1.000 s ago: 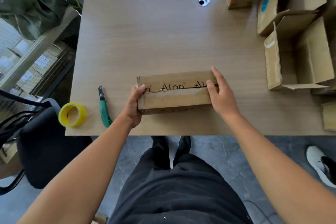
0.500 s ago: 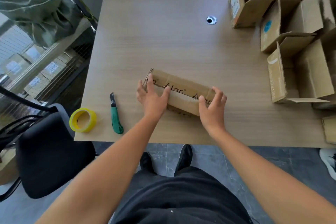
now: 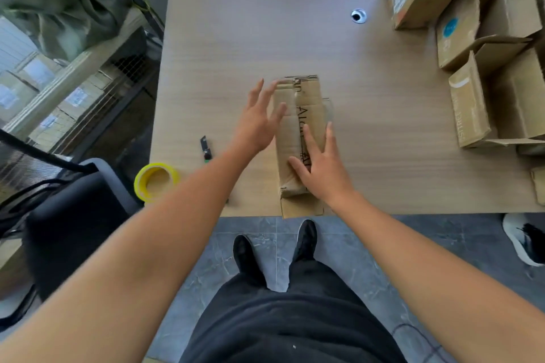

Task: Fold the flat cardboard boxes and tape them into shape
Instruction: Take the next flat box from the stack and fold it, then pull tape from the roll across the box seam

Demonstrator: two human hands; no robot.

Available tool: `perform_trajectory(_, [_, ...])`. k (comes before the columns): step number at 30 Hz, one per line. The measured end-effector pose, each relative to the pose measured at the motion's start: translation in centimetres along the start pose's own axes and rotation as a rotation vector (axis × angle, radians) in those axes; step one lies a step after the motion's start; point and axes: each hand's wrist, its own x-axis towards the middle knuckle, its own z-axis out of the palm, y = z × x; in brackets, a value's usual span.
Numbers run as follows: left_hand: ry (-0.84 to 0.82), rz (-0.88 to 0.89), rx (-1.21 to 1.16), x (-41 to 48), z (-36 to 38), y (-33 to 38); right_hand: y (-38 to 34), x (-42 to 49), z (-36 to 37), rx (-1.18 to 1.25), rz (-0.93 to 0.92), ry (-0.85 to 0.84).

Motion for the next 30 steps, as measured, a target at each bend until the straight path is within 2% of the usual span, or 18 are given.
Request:
perform_trajectory(2, [0.226,-0.144,-0.053,-3.9,-2.4,-2.8,-1.6,-0.2,1.0,-0.108,-0.009,0.059])
perform_trajectory(4, [0.353,-0.341,0.008,-8.4,-5.3,-7.1,-2.8,0.0,1.5,-0.248,-0.041,0.083])
perform_trajectory(6, [0.337,-0.479,0.165,-12.4,-7.8,-11.5,-3.9,0.3,1.8,-0.336,-0.076,0.066])
perform_trajectory(7, [0.294,-0.494,0.261,-14.0,-8.8,-13.6,-4.5,0.5,1.9,-0.356,-0.087,0.055])
perform_trajectory(11, [0.001,-0.332,0.626,-17.2,-10.9,-19.6,-7.2,1.1,2.9,-0.387,-0.128,0.056])
perform_trajectory(13, [-0.045,-0.234,0.71,-17.5,-11.6,-21.0,-8.1,1.5,3.3,-0.394,-0.149,0.058])
perform_trajectory(16, [-0.019,-0.073,0.692,-17.3,-12.4,-20.6,-8.4,2.1,3.6,-0.384,-0.152,0.036])
perform_trajectory(21, [0.116,0.153,0.544,-15.7,-14.5,-15.3,-8.6,2.2,3.8,-0.333,-0.135,0.013])
perform_trajectory(25, [0.04,0.318,0.459,-12.0,-14.3,-10.4,-9.4,2.0,3.3,-0.174,-0.113,0.067])
perform_trajectory(30, [-0.104,0.445,0.561,-7.6,-10.8,-6.3,-10.8,1.8,1.3,0.193,-0.024,0.118])
